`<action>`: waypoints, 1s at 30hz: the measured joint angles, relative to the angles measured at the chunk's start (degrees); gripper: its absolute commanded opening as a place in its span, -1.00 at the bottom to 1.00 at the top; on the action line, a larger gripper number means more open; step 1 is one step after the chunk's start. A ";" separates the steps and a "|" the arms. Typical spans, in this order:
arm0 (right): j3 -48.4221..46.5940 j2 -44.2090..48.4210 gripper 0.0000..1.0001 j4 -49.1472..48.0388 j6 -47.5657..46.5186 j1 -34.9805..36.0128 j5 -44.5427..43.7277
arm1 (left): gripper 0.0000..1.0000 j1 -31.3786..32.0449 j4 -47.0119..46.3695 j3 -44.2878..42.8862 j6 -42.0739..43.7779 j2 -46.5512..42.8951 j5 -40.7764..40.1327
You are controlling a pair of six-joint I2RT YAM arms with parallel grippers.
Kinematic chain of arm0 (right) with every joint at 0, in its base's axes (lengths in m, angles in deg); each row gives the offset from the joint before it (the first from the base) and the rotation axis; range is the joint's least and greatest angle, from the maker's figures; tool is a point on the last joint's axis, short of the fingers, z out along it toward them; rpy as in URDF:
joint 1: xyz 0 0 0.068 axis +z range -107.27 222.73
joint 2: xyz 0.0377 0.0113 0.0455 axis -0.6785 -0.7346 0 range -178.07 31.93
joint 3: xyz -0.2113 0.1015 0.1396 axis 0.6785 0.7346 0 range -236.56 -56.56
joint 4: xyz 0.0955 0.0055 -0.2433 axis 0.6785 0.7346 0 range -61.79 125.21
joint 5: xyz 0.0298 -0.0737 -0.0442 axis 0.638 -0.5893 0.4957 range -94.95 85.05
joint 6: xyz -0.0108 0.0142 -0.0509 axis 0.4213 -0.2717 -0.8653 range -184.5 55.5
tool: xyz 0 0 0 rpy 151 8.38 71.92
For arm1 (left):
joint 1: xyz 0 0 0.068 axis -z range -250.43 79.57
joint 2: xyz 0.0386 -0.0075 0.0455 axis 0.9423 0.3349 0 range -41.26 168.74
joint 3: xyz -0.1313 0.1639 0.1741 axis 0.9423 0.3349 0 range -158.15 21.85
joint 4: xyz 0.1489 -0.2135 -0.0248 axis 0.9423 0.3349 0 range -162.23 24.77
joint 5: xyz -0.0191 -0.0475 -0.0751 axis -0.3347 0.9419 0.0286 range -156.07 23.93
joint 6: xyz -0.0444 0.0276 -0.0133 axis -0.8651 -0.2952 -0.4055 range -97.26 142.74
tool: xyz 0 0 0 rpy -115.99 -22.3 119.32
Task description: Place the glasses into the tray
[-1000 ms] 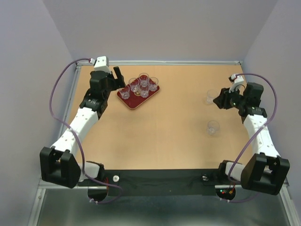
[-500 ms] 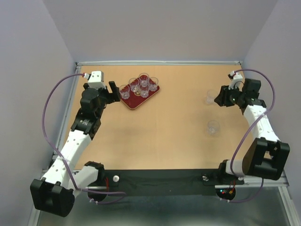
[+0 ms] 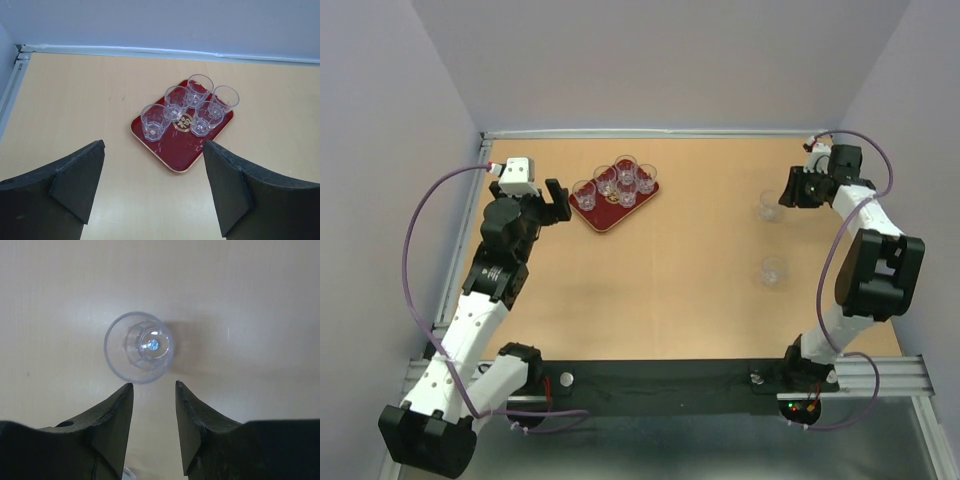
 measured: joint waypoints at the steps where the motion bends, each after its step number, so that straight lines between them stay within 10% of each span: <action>1: -0.90 -0.92 -0.11 0.15 0.24 0.00 -0.28 | 0.82 0.00 0.00 0.00 0.09 -0.07 -0.07; 13: -7.56 -10.91 -0.18 0.07 2.12 0.00 -2.01 | 0.82 0.00 0.04 0.00 0.63 -0.13 -0.31; 30: -7.56 -13.14 -0.99 0.44 1.25 0.02 -0.28 | 0.82 0.00 0.02 0.00 0.66 -0.13 -0.26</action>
